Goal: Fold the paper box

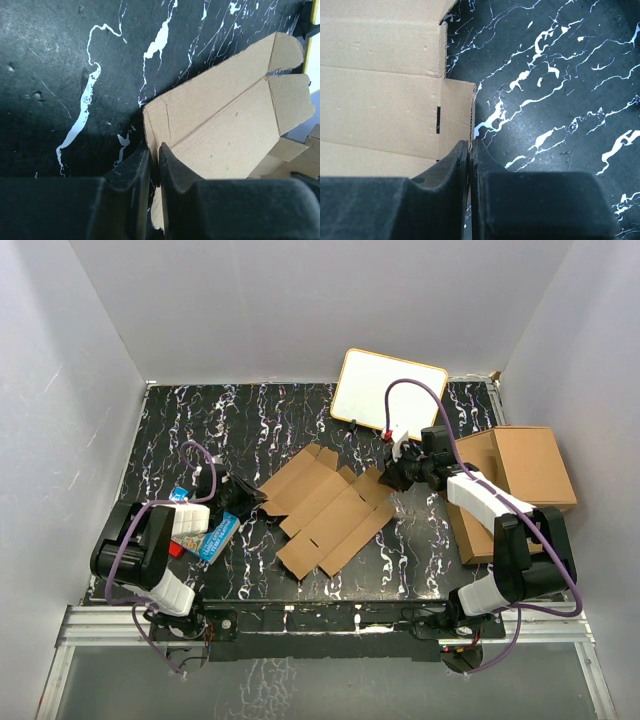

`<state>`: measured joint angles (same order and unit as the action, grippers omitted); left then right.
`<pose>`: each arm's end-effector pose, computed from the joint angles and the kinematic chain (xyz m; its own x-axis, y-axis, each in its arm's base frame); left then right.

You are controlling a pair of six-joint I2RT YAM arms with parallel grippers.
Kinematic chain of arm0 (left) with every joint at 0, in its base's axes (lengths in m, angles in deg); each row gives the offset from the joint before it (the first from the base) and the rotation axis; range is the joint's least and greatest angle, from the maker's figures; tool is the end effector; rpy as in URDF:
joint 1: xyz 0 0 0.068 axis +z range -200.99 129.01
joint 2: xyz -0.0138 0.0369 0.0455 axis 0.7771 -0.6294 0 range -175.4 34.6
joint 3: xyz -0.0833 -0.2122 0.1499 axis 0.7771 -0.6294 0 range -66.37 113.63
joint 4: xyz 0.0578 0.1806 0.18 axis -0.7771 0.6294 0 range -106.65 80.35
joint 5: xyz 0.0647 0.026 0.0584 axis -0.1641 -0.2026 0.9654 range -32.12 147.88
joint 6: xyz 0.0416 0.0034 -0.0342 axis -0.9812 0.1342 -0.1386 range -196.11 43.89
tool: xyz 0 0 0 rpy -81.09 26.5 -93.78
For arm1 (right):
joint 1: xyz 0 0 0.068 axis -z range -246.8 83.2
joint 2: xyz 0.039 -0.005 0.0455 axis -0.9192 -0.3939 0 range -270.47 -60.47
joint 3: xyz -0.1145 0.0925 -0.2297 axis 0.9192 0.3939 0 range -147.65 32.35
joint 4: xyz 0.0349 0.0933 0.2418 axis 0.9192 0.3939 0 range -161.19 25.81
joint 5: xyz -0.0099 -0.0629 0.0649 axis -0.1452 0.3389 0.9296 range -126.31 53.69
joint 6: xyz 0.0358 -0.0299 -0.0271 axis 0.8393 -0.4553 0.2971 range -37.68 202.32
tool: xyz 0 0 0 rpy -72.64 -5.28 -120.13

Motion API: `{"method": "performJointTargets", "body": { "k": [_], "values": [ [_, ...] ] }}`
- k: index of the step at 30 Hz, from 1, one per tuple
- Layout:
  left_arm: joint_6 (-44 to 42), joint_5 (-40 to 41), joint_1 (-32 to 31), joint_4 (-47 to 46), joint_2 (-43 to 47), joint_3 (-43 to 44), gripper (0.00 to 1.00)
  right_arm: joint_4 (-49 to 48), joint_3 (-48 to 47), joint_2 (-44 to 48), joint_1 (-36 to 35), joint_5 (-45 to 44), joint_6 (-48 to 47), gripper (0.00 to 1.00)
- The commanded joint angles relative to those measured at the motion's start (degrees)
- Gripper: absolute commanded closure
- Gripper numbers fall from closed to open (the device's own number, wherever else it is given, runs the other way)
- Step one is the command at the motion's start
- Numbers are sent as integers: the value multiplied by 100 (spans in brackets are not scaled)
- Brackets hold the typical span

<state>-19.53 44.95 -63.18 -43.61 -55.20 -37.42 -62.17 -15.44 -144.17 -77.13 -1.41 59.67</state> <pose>0.2730 -0.0672 0.1321 -0.6235 -0.6976 -0.3531 -0.2417 0.6015 -0.7615 0.2892 0.0735 0.2079 -0.4312 -0.3996 -0.8090 -0.7710 0.6289 0.1003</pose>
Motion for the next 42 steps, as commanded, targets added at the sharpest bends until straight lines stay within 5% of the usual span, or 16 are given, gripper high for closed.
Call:
{"method": "performJointTargets", "body": {
  "k": [1,3,18,27,36,42],
  "values": [
    [-348,-19,-14,51,72,75,94,-251,-44,-10,28,229,-112,92],
    [-495,26,-19,83,246,64,100,-251,-54,-42,34,266,-101,92],
    [-2430,248,-281,-598,2091,-278,100,-242,-175,-323,71,794,244,85],
    [-3540,607,-869,-755,2519,-264,100,-73,-244,-243,106,1406,158,59],
    [-4026,545,-1194,-1370,3101,-667,100,21,-305,-121,267,2428,200,22],
    [-4219,408,-1285,-1594,3314,-812,100,-131,-643,-316,311,2733,347,15]
  ]
}}
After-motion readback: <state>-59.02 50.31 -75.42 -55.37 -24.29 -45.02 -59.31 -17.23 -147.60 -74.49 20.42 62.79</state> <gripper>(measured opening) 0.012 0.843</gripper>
